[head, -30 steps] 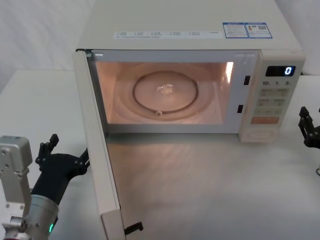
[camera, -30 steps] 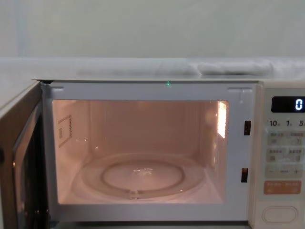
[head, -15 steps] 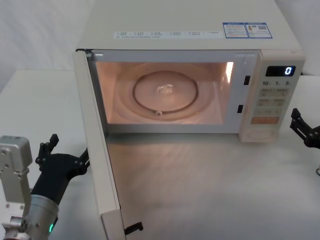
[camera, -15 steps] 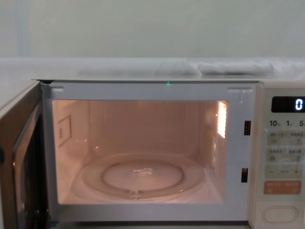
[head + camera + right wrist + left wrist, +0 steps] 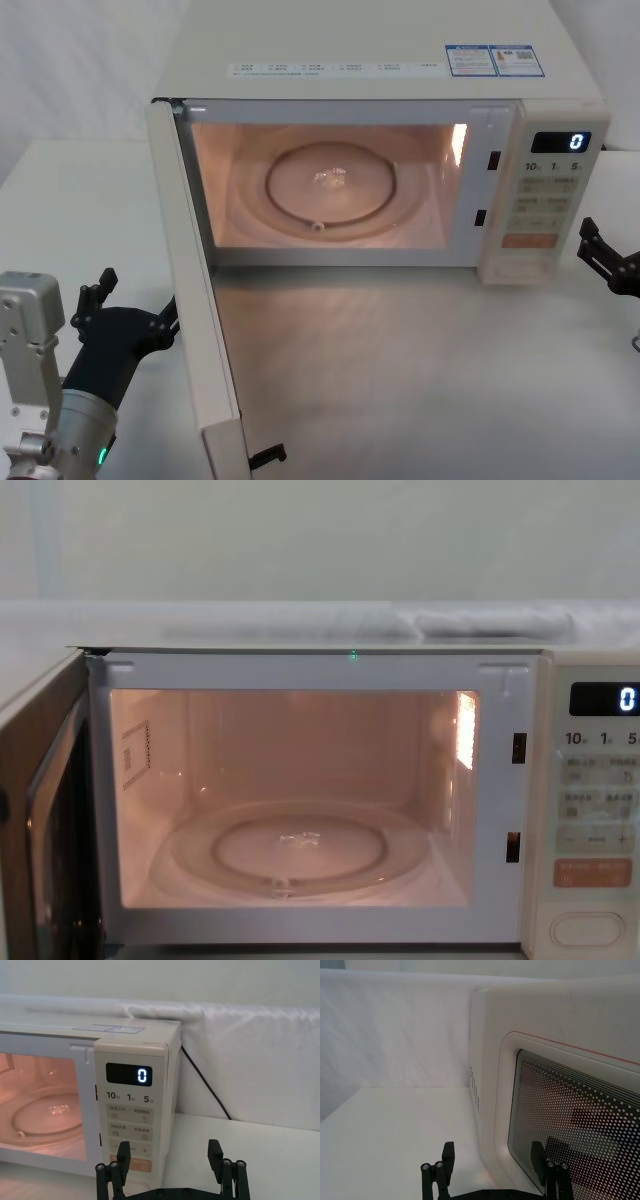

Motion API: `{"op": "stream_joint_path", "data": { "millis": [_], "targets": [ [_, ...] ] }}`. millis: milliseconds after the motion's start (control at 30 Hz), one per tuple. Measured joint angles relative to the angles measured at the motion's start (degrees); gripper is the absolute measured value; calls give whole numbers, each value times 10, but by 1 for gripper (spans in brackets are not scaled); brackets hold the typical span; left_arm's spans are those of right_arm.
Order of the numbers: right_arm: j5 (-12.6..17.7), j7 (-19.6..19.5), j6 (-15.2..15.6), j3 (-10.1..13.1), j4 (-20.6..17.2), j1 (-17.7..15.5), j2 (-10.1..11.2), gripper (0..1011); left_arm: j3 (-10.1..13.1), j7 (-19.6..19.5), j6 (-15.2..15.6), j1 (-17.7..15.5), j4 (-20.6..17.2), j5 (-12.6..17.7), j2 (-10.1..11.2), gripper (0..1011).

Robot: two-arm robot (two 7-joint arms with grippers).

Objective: Press the button to open the microwave door with one hand; close the microwave door with the other hand.

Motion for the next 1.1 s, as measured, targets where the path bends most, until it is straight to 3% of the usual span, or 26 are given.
{"op": "stream_joint_path", "data": {
  "millis": [1100],
  "targets": [
    [0,0,0,0,0,0,0,1002,0,0,0,0,0,0,0,1001]
  ]
}}
